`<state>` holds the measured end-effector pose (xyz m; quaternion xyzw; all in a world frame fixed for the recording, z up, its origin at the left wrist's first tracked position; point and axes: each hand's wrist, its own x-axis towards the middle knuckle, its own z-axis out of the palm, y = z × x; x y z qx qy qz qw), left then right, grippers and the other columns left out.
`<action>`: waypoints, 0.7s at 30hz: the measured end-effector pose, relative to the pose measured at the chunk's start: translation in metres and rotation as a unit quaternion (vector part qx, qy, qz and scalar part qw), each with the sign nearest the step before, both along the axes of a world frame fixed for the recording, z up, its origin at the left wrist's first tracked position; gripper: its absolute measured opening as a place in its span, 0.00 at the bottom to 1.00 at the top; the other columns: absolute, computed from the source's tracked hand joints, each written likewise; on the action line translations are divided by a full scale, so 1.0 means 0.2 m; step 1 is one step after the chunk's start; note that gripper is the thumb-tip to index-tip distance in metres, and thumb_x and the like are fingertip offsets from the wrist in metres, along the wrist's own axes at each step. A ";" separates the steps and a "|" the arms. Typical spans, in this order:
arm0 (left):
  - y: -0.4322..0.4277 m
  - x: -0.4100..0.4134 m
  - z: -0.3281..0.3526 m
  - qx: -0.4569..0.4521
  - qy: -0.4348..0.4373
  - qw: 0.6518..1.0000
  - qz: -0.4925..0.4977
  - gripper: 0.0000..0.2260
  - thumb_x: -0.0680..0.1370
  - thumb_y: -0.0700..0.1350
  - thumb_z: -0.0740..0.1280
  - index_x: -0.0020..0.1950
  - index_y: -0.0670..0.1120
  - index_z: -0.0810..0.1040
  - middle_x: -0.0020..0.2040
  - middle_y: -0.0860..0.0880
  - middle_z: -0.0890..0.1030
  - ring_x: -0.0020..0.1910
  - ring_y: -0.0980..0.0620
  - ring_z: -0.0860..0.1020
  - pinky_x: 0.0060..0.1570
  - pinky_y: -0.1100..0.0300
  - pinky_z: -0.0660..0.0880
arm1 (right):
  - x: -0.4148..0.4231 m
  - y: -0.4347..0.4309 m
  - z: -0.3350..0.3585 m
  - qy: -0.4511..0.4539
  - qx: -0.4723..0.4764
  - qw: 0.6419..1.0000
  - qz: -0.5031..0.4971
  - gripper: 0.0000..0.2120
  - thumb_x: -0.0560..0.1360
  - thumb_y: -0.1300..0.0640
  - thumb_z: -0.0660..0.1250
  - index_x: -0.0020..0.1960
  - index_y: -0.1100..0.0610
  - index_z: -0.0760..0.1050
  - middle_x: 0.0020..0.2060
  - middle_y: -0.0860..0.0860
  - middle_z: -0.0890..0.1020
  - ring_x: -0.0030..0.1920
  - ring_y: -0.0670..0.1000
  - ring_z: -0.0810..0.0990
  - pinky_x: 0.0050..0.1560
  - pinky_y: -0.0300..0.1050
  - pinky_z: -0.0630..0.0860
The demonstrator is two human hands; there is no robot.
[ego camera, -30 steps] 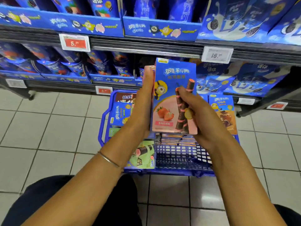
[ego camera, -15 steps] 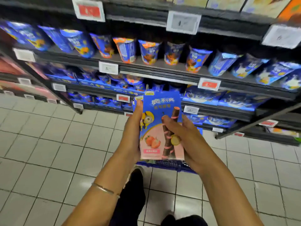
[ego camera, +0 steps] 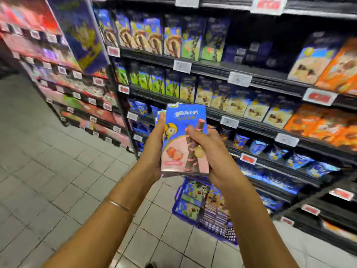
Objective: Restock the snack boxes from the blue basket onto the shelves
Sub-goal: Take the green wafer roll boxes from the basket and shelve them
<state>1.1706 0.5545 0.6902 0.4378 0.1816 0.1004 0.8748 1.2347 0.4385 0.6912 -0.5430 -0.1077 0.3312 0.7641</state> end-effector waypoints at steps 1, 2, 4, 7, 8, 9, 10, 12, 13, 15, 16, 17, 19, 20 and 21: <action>0.03 -0.03 0.03 0.005 -0.006 1.000 0.002 0.33 0.87 0.63 0.50 0.50 0.49 0.91 0.51 0.44 0.90 0.45 0.46 0.89 0.40 0.54 0.85 | -0.02 0.03 0.03 -0.006 0.003 1.000 0.002 0.25 0.70 0.49 0.76 0.58 0.58 0.69 0.34 0.49 0.83 0.37 0.51 0.83 0.41 0.52 0.81; 0.07 -0.06 0.06 0.011 -0.012 1.000 0.004 0.32 0.87 0.63 0.50 0.51 0.48 0.91 0.52 0.44 0.89 0.46 0.46 0.89 0.41 0.53 0.85 | -0.05 0.07 0.06 -0.013 0.004 1.000 0.002 0.22 0.72 0.50 0.76 0.56 0.57 0.68 0.33 0.48 0.83 0.36 0.49 0.83 0.39 0.48 0.80; 0.16 -0.13 0.11 0.022 -0.022 0.999 0.011 0.32 0.87 0.64 0.51 0.52 0.49 0.91 0.52 0.44 0.89 0.47 0.45 0.89 0.41 0.53 0.85 | -0.11 0.15 0.13 -0.029 -0.006 1.000 0.001 0.18 0.76 0.51 0.73 0.56 0.57 0.68 0.34 0.49 0.83 0.39 0.50 0.84 0.43 0.49 0.82; 0.31 -0.23 0.14 0.024 -0.033 0.999 -0.004 0.33 0.87 0.65 0.50 0.51 0.50 0.91 0.52 0.45 0.90 0.47 0.46 0.89 0.42 0.53 0.85 | -0.22 0.30 0.20 -0.054 -0.036 0.998 -0.010 0.16 0.78 0.51 0.72 0.56 0.58 0.68 0.44 0.57 0.84 0.53 0.60 0.85 0.59 0.62 0.80; 0.37 -0.26 0.14 0.022 -0.036 0.999 -0.005 0.32 0.86 0.65 0.51 0.51 0.49 0.91 0.52 0.45 0.89 0.47 0.46 0.89 0.42 0.52 0.85 | -0.25 0.36 0.20 -0.062 -0.041 0.997 -0.010 0.16 0.78 0.50 0.72 0.55 0.57 0.69 0.44 0.57 0.85 0.53 0.59 0.85 0.58 0.60 0.81; 0.43 -0.29 0.14 0.019 -0.039 0.999 -0.003 0.32 0.86 0.66 0.52 0.51 0.49 0.91 0.52 0.44 0.89 0.47 0.45 0.89 0.42 0.52 0.85 | -0.27 0.41 0.20 -0.071 -0.042 0.997 -0.006 0.15 0.78 0.50 0.71 0.54 0.57 0.69 0.41 0.53 0.85 0.48 0.55 0.85 0.52 0.56 0.82; 0.49 -0.31 0.13 0.017 -0.039 0.999 0.000 0.32 0.86 0.66 0.52 0.51 0.49 0.91 0.52 0.44 0.89 0.47 0.45 0.89 0.41 0.52 0.85 | -0.30 0.46 0.20 -0.077 -0.041 0.996 -0.001 0.15 0.78 0.49 0.71 0.54 0.57 0.70 0.36 0.49 0.84 0.42 0.51 0.84 0.45 0.51 0.81; 0.61 -0.35 0.11 0.015 -0.038 0.999 0.003 0.32 0.86 0.66 0.52 0.52 0.48 0.91 0.53 0.43 0.89 0.48 0.44 0.89 0.42 0.52 0.85 | -0.35 0.57 0.21 -0.069 -0.041 0.997 0.009 0.16 0.78 0.48 0.71 0.55 0.58 0.71 0.34 0.46 0.82 0.38 0.48 0.83 0.41 0.48 0.79; 0.66 -0.37 0.10 0.011 -0.035 0.999 0.005 0.32 0.86 0.66 0.52 0.53 0.48 0.91 0.54 0.43 0.89 0.49 0.44 0.89 0.43 0.51 0.85 | -0.37 0.62 0.21 -0.058 -0.042 0.997 0.016 0.18 0.78 0.47 0.71 0.56 0.59 0.71 0.37 0.48 0.83 0.40 0.50 0.84 0.45 0.52 0.82; 0.76 -0.39 0.09 0.007 -0.033 0.999 0.008 0.31 0.85 0.66 0.54 0.56 0.48 0.90 0.57 0.42 0.88 0.50 0.43 0.88 0.45 0.50 0.85 | -0.39 0.69 0.21 -0.048 -0.044 0.998 0.027 0.17 0.78 0.47 0.71 0.56 0.58 0.71 0.43 0.52 0.84 0.49 0.57 0.84 0.60 0.62 0.80; 0.81 -0.38 0.08 0.007 -0.031 0.999 0.007 0.30 0.85 0.66 0.55 0.57 0.47 0.90 0.58 0.42 0.88 0.51 0.42 0.88 0.45 0.50 0.85 | -0.39 0.72 0.21 -0.049 -0.049 0.997 0.033 0.14 0.78 0.48 0.70 0.53 0.56 0.71 0.44 0.53 0.84 0.51 0.58 0.84 0.61 0.63 0.78; 0.85 -0.38 0.09 0.008 -0.030 0.999 0.006 0.30 0.85 0.66 0.55 0.58 0.47 0.89 0.58 0.41 0.87 0.51 0.42 0.88 0.45 0.49 0.85 | -0.38 0.75 0.20 -0.054 -0.057 0.996 0.036 0.12 0.78 0.48 0.70 0.52 0.54 0.71 0.45 0.54 0.85 0.52 0.59 0.84 0.60 0.62 0.77; 0.94 -0.34 0.09 0.015 -0.029 0.999 0.002 0.29 0.84 0.66 0.57 0.59 0.46 0.89 0.59 0.40 0.87 0.51 0.41 0.88 0.45 0.49 0.85 | -0.35 0.80 0.21 -0.064 -0.073 0.995 0.036 0.10 0.79 0.49 0.69 0.52 0.54 0.71 0.51 0.58 0.85 0.56 0.62 0.84 0.62 0.63 0.76; 0.99 -0.31 0.09 0.019 -0.031 0.999 -0.002 0.29 0.83 0.66 0.58 0.60 0.46 0.88 0.60 0.39 0.87 0.51 0.41 0.88 0.44 0.50 0.85 | -0.32 0.84 0.22 -0.072 -0.081 0.994 0.032 0.11 0.78 0.49 0.70 0.52 0.54 0.72 0.54 0.59 0.85 0.58 0.62 0.83 0.64 0.66 0.75; 1.03 -0.28 0.10 0.023 -0.035 0.999 -0.006 0.29 0.82 0.67 0.59 0.62 0.45 0.87 0.60 0.39 0.86 0.51 0.41 0.88 0.44 0.49 0.85 | -0.28 0.88 0.22 -0.082 -0.088 0.992 0.028 0.11 0.77 0.48 0.71 0.52 0.54 0.73 0.56 0.59 0.84 0.58 0.61 0.83 0.65 0.67 0.74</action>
